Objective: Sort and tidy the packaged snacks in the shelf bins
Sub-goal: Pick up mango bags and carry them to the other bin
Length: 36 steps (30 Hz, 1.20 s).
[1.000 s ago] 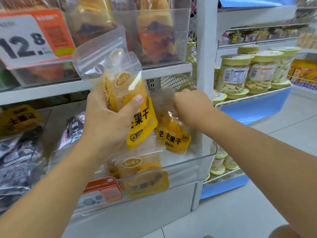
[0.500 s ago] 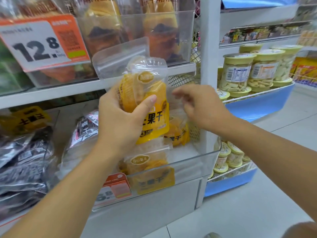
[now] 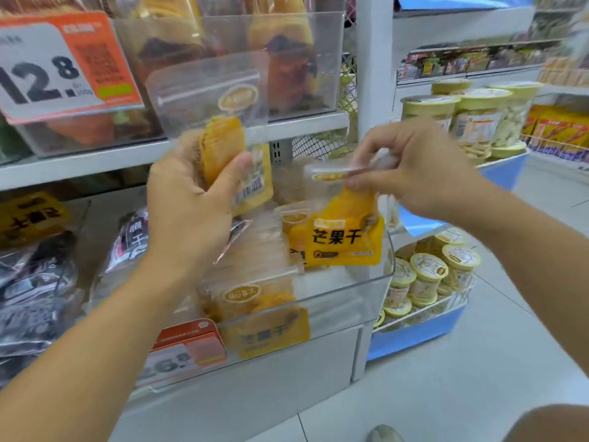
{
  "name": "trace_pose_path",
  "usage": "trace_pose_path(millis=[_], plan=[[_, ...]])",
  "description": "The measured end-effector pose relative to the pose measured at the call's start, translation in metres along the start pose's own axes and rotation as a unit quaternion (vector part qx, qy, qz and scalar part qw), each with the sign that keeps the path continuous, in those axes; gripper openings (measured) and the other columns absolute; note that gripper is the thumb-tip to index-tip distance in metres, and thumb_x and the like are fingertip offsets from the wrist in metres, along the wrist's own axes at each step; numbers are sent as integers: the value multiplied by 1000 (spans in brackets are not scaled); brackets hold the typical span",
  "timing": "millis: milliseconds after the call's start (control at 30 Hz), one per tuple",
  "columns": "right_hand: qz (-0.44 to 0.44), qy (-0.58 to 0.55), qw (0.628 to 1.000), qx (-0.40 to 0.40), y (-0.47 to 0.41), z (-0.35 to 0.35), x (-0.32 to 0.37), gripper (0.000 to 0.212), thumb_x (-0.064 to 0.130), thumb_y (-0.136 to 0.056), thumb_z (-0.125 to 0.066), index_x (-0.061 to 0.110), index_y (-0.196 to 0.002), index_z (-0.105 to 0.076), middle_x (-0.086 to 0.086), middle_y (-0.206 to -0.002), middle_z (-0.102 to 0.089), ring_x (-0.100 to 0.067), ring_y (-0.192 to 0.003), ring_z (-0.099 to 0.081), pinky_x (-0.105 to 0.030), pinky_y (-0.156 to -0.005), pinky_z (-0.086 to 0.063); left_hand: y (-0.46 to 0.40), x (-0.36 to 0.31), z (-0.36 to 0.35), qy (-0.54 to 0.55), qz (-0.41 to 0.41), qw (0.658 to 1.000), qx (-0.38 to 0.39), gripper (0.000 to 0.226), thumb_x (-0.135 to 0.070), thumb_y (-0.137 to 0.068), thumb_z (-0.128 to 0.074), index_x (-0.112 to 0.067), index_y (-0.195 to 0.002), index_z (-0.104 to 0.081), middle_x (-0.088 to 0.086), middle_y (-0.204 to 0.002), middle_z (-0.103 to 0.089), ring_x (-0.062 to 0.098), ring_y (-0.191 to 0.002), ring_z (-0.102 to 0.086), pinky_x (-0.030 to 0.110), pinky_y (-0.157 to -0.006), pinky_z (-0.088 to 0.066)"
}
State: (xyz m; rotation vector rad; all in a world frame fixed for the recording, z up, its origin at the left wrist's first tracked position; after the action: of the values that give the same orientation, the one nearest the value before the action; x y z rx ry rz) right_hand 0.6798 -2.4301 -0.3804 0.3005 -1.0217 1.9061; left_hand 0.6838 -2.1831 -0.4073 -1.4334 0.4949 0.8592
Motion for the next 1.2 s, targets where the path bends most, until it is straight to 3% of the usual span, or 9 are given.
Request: trace_pose_path(millis=[133, 300, 500, 633, 767, 867, 1000, 1100, 1200], plan=[[55, 257, 961, 82, -10, -53, -13, 9, 21, -84, -76, 19, -88, -67, 1, -83, -66, -22, -86, -62, -32, -70, -47, -2, 4, -2, -85, -15, 991, 98, 10, -28, -100, -57, -34, -99, -66, -6, -93, -69, 9, -85, -65, 36, -82, -55], [22, 386, 904, 183, -16, -76, -17, 23, 28, -80, -77, 24, -99, -63, -4, -92, -62, -33, -91, -64, -32, -64, -39, 1, 3, -4, -129, -56, 985, 97, 14, -35, -95, -64, -39, -107, -67, -6, -100, -72, 14, -90, -68, 44, -83, -56], [31, 431, 901, 39, -31, -84, -30, 46, 32, -76, -84, 19, -113, -60, -4, -107, -62, -29, -103, -59, -38, -75, -39, 3, -1, -12, -53, -34, 995, 72, 18, -18, -90, -74, -23, -106, -66, -4, -93, -74, 9, -79, -69, 24, -70, -55], [44, 387, 921, -7, -28, -82, -36, 54, 19, -75, -84, 20, -118, -51, -1, -110, -51, -24, -103, -51, -35, -73, -42, 0, -4, -14, -26, -19, 994, 104, 23, -9, -95, -66, -28, -104, -56, -5, -98, -72, 9, -89, -70, 23, -76, -56], [9, 84, 996, -13, -12, -50, -23, 82, 16, -69, -89, 32, -135, -44, 3, -123, -57, -19, -102, -60, -41, -80, -56, -3, -9, -19, -4, 13, 976, 218, 19, -5, -103, -49, -22, -111, -52, -4, -101, -70, 9, -91, -67, 24, -77, -54], [83, -92, 992, -28, 3, -11, 1, 110, 4, -69, -88, 33, -152, -22, 4, -148, -42, -14, -118, -59, -26, -81, -57, -12, -10, -33, 56, 109, 942, 312, 20, -9, -104, -46, -11, -122, -55, 6, -106, -70, 18, -94, -66, 46, -89, -55], [159, 19, 986, 42, 6, 13, 10, 67, 11, -66, -91, 20, -127, -63, 3, -157, -32, -7, -144, -34, -32, -112, -39, -28, -11, -59, 71, 163, 900, 399, 38, -18, -95, -51, -3, -129, -55, 19, -116, -66, 30, -103, -62, 45, -100, -44], [122, 0, 991, 52, 7, 14, 0, 17, 17, -72, -87, 16, -85, -75, 3, -114, -72, -10, -116, -63, -37, -103, -48, -31, -5, -71, 27, 157, 902, 401, 20, -16, -100, -55, -14, -120, -61, 5, -110, -71, 14, -96, -64, 33, -92, -49], [44, 10, 998, 43, 6, 31, -4, 18, 31, -72, -81, 16, -76, -72, -6, -81, -73, -9, -83, -70, -24, -83, -56, -36, -4, -61, -50, 119, 940, 315, 14, -26, -99, -59, -26, -112, -63, 4, -116, -69, 17, -103, -66, 34, -96, -50]])
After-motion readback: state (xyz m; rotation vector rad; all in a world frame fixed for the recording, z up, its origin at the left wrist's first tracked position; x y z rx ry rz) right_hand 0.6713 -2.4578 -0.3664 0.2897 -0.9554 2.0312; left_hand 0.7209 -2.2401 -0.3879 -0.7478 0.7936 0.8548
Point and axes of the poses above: each hand's wrist, its own y-axis away from the middle knuckle, its own z-axis out of the back of the hand, x = y × z, the point moved 1 cm from there along -y, towards the middle knuckle
